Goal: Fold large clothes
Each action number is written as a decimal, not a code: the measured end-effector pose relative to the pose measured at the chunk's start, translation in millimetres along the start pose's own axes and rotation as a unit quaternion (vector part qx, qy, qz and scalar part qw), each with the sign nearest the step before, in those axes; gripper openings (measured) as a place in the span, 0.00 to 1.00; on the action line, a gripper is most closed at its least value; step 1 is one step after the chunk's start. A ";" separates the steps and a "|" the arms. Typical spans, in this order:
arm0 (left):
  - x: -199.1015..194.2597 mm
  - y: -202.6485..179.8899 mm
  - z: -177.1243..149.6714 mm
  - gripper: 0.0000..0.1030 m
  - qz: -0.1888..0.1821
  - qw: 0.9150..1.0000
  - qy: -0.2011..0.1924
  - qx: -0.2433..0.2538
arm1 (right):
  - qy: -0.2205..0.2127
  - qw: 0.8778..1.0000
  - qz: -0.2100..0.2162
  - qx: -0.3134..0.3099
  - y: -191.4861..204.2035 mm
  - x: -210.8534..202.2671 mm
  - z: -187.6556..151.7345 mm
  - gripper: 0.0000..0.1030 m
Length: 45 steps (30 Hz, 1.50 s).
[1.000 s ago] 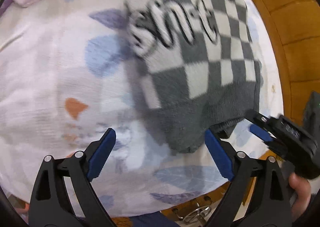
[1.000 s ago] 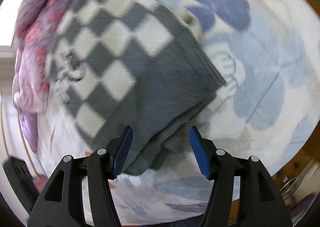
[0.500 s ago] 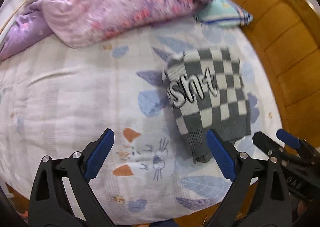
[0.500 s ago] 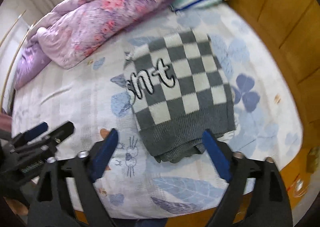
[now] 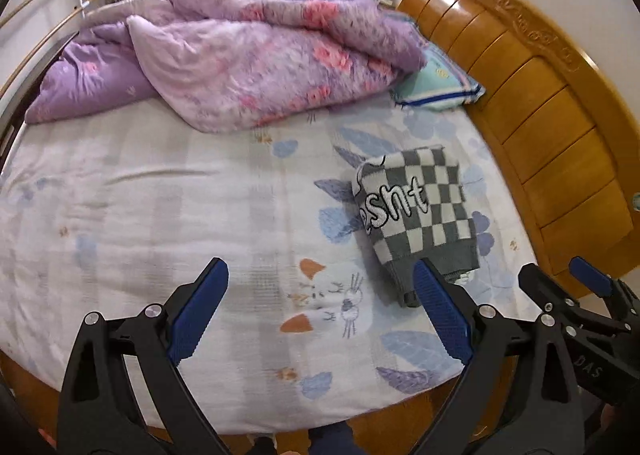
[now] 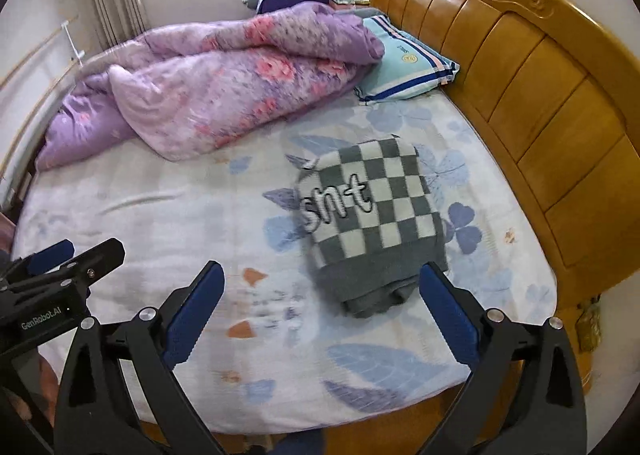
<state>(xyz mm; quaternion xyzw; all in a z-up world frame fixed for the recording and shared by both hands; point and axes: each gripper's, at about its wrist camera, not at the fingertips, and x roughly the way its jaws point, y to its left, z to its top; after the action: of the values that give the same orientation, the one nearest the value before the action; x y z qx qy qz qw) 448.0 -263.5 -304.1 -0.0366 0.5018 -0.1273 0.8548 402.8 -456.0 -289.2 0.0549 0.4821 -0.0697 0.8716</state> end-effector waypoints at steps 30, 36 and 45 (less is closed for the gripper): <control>-317.7 108.7 -67.2 0.95 0.074 0.982 -0.174 -0.015 | -0.152 0.982 0.088 -0.068 160.4 -248.1 -39.0 0.92; -350.8 101.0 -73.0 0.95 0.107 0.970 -0.219 0.003 | -0.176 0.975 0.100 -0.087 165.6 -268.5 -38.4 0.92; -366.0 92.9 -75.7 0.95 0.112 0.968 -0.223 0.011 | -0.186 0.974 0.105 -0.082 158.6 -279.9 -36.3 0.92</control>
<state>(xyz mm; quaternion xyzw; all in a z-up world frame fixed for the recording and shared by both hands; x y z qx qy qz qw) 229.3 -75.8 -48.6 0.0015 0.2982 -0.0248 0.9542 253.2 -274.9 -66.5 0.0199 0.3074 0.0531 0.9499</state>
